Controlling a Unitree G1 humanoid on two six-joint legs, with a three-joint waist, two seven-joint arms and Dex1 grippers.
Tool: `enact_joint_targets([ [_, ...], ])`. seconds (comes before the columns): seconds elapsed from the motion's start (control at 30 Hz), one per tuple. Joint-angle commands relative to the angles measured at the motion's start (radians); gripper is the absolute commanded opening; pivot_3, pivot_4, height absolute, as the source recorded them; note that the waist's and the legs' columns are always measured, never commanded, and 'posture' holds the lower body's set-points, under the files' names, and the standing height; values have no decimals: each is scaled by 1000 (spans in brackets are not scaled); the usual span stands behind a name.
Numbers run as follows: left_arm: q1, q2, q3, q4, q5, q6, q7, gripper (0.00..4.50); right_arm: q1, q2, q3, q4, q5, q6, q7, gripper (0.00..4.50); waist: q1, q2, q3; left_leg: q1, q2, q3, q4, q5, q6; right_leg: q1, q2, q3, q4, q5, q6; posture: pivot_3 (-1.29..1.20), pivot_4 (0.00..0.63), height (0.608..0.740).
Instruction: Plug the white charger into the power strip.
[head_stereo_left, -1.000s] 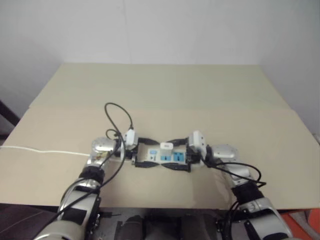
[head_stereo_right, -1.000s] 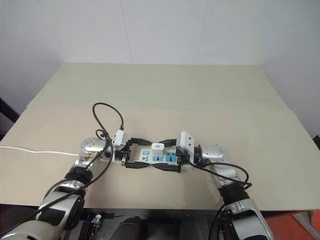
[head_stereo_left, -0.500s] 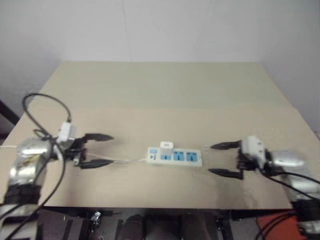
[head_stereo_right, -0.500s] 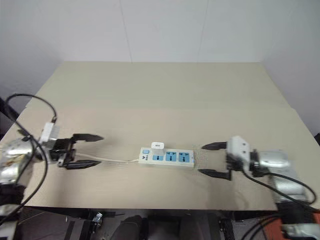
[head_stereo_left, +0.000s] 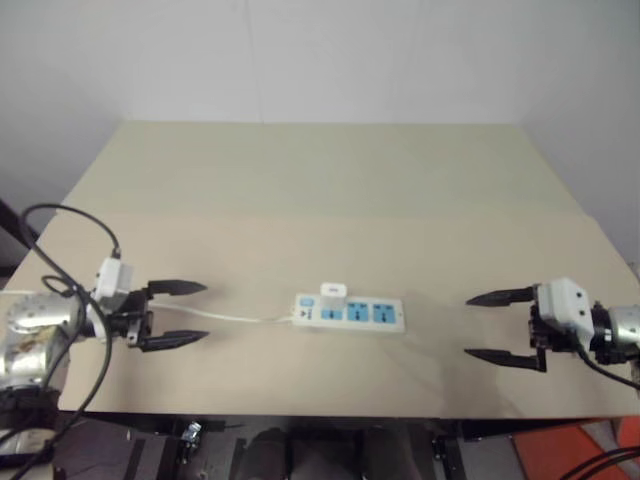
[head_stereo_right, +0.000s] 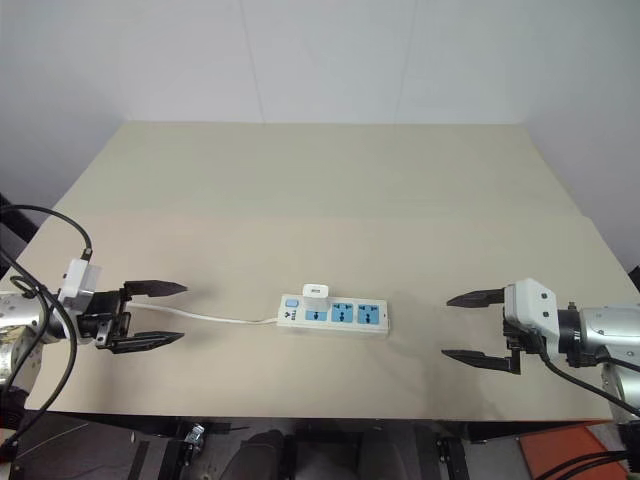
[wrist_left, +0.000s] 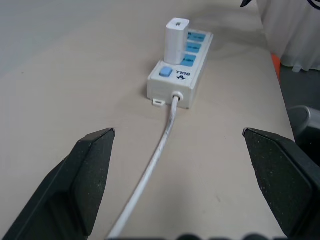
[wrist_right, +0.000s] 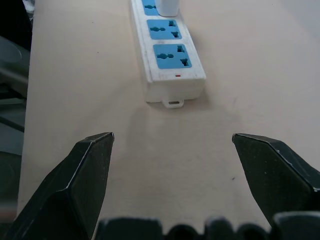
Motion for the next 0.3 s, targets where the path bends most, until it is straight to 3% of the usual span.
enact_joint_targets([
  [0.03,-32,14,6,6,4,-5,-10,4472,31,-36,-78,-57,18,20,-24,4500,0,0,0,0,0,0,0,0,0,0,0,0,0,0,0,0,150,740],
  [0.3,-51,2,13,-5,0,17,-7,4472,106,-40,-141,-126,56,66,-46,4500,-2,-1,1,0,0,0,0,0,0,0,0,0,0,0,0,0,150,740],
])
